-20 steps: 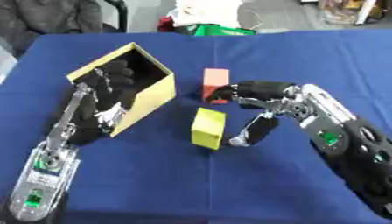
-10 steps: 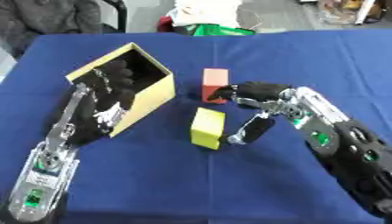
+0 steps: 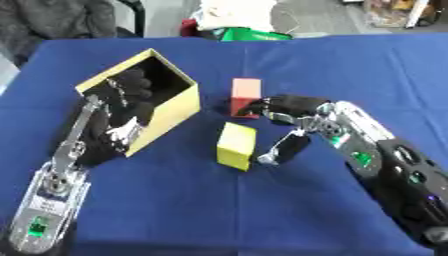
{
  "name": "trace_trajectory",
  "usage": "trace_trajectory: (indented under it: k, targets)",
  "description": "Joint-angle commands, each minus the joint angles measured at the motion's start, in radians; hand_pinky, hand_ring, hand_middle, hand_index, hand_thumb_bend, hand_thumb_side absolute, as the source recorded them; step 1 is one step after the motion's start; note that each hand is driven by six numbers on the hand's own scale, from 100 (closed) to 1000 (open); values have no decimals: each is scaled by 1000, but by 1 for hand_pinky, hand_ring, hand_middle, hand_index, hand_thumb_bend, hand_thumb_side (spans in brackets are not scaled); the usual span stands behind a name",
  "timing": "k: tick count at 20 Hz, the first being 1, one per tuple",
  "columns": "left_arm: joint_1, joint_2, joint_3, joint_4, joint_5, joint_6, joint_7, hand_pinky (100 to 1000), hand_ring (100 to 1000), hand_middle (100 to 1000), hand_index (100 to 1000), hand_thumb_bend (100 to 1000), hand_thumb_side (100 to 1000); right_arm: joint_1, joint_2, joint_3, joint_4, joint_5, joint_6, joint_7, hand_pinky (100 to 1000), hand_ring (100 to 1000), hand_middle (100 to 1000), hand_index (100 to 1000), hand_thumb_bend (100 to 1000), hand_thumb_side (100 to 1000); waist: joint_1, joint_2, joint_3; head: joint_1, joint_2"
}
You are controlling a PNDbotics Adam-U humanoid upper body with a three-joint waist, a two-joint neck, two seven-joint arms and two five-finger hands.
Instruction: Pick up objects on the table and place them in the box.
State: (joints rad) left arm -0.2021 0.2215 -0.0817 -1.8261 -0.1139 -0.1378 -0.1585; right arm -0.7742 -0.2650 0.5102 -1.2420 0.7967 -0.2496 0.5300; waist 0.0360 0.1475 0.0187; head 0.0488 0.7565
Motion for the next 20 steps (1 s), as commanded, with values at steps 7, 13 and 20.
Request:
trace_trajectory:
  k: [7, 13, 20]
  targets:
    - [-8, 16, 6, -16, 6, 3, 1, 686, 722, 708, 859, 376, 516, -17, 6, -18, 5, 22, 16, -79, 782, 800, 672, 769, 226, 385, 1, -12, 0, -3, 1]
    - [-9, 16, 6, -17, 8, 3, 2, 686, 722, 708, 859, 373, 520, -19, 2, -29, 6, 11, 47, -164, 754, 745, 527, 621, 100, 295, 1, -13, 1, -3, 1]
    - [-11, 17, 7, -20, 9, 2, 4, 687, 723, 707, 859, 373, 517, -25, -18, -51, -10, -20, 84, -223, 734, 715, 466, 551, 100, 257, -1, -15, -2, 0, -2]
